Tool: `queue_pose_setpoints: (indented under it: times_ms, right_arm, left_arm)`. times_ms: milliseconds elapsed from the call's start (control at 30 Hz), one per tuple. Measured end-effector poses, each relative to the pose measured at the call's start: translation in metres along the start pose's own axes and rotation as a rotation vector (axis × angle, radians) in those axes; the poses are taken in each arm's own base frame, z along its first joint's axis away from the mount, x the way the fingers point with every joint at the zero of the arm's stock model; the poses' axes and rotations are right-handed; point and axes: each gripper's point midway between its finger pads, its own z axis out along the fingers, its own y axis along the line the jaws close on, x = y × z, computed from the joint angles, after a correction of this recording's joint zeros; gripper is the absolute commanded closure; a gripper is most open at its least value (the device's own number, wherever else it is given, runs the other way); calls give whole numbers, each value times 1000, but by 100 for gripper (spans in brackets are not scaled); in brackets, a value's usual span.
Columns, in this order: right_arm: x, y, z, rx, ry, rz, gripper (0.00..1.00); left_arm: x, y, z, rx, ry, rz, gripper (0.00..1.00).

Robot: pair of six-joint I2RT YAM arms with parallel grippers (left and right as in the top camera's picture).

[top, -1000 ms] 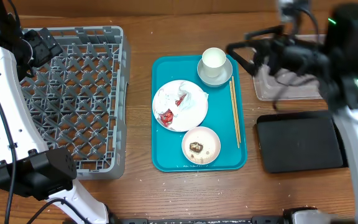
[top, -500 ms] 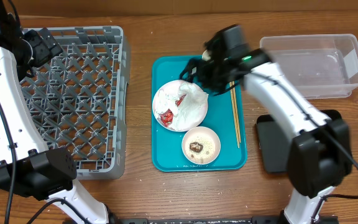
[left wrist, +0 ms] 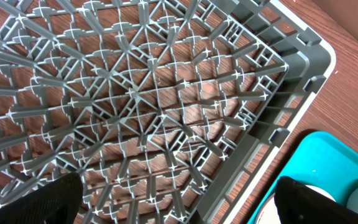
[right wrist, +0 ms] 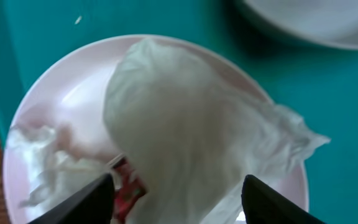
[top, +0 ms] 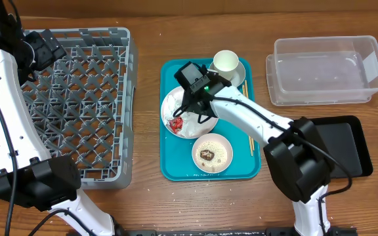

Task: Sort waste into correct bins and load items into the dishwasher
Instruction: 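Grasp the white tissue on the plate with the right gripper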

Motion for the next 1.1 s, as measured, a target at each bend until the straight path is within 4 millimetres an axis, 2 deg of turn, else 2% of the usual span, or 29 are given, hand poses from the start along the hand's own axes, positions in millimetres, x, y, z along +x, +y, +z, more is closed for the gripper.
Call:
queue_pose_setpoints:
  times_ms: [133, 267, 333, 467, 600, 733, 800, 933, 1000, 1100]
  right_arm:
    - [-5, -5, 0, 15, -18, 17, 57]
    - [-6, -6, 0, 21, -25, 22, 80]
    - [-7, -5, 0, 21, -26, 22, 96]
    - [-4, -9, -1, 36, -13, 30, 96]
    - [-9, -12, -13, 52, 4, 35, 96]
    - [-39, -3, -50, -3, -54, 63, 96]
    - [-59, 2, -76, -53, -106, 77, 96]
    - [-79, 7, -119, -141, -164, 96, 96]
    - [-79, 8, -126, -162, -157, 95, 96]
    - [-73, 11, -124, -179, -128, 87, 96]
  left_arm:
    - [0, 0, 0, 0, 0, 0, 0]
    - [0, 0, 0, 0, 0, 0, 0]
    - [0, 0, 0, 0, 0, 0, 0]
    - [0, 0, 0, 0, 0, 0, 0]
    - [0, 0, 0, 0, 0, 0, 0]
    - [0, 0, 0, 0, 0, 0, 0]
    - [0, 0, 0, 0, 0, 0, 0]
    - [0, 0, 0, 0, 0, 0, 0]
    - [0, 0, 0, 0, 0, 0, 0]
    - [0, 0, 0, 0, 0, 0, 0]
